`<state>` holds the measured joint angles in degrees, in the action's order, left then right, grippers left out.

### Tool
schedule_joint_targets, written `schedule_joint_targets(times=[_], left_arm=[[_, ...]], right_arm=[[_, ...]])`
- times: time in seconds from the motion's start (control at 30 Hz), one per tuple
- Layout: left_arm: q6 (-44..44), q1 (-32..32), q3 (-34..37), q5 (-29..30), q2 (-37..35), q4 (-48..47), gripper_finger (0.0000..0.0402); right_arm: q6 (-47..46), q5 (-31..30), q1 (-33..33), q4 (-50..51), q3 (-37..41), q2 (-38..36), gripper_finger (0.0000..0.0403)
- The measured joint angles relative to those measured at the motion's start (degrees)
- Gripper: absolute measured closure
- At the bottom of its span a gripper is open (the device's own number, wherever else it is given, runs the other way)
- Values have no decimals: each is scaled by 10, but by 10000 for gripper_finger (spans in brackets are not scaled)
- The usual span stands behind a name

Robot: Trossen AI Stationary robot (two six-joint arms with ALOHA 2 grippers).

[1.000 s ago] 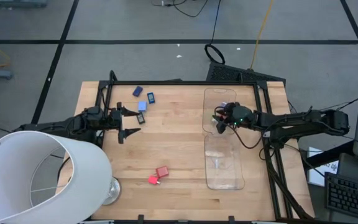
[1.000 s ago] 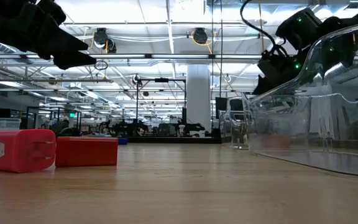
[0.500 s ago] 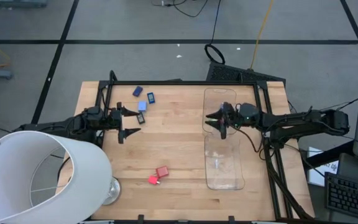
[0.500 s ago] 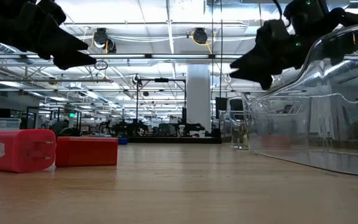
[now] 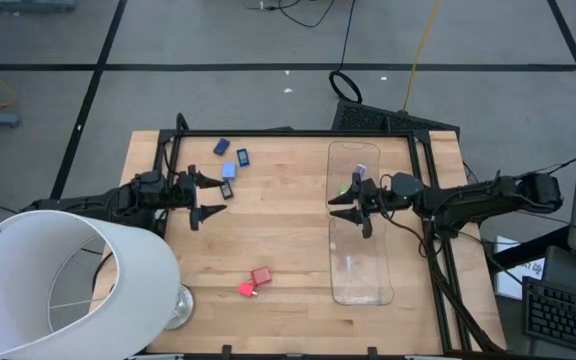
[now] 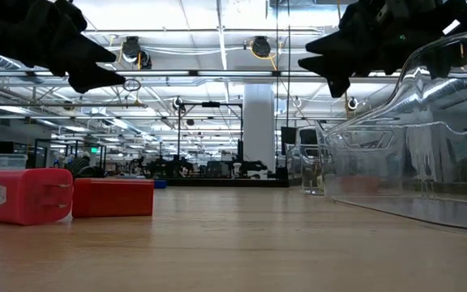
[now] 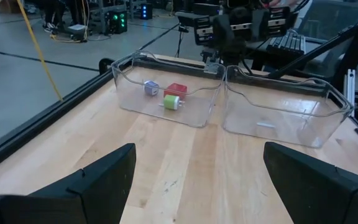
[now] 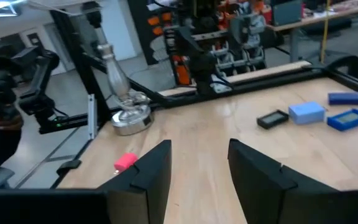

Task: Pick & Place Office items
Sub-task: Put the light blue charger adapter into the top transparent bin

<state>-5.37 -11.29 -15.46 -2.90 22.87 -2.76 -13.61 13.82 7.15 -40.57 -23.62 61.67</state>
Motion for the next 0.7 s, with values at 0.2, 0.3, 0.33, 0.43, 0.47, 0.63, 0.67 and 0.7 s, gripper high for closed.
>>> schedule_joint_targets(times=[0.2,0.3,0.33,0.43,0.47,0.63,0.67,0.7], left_arm=[[-29,0,0,0,0,0,50],[-35,0,0,0,0,0,50],[-40,0,0,0,0,0,50],[-45,0,0,0,0,0,50],[-50,0,0,0,0,0,50],[-82,0,0,0,7,0,50],[-86,0,0,0,10,0,50],[-87,0,0,0,15,0,50]], right_arm=[[26,0,-10,-13,0,0,253],[28,0,-9,-12,0,0,253],[28,-1,-9,-12,0,0,254],[28,-1,-9,-13,0,0,257],[28,-1,-9,-13,0,0,258],[28,-1,-9,-12,0,0,259],[28,-1,-9,-12,0,0,259],[28,-1,-9,-12,0,0,259]])
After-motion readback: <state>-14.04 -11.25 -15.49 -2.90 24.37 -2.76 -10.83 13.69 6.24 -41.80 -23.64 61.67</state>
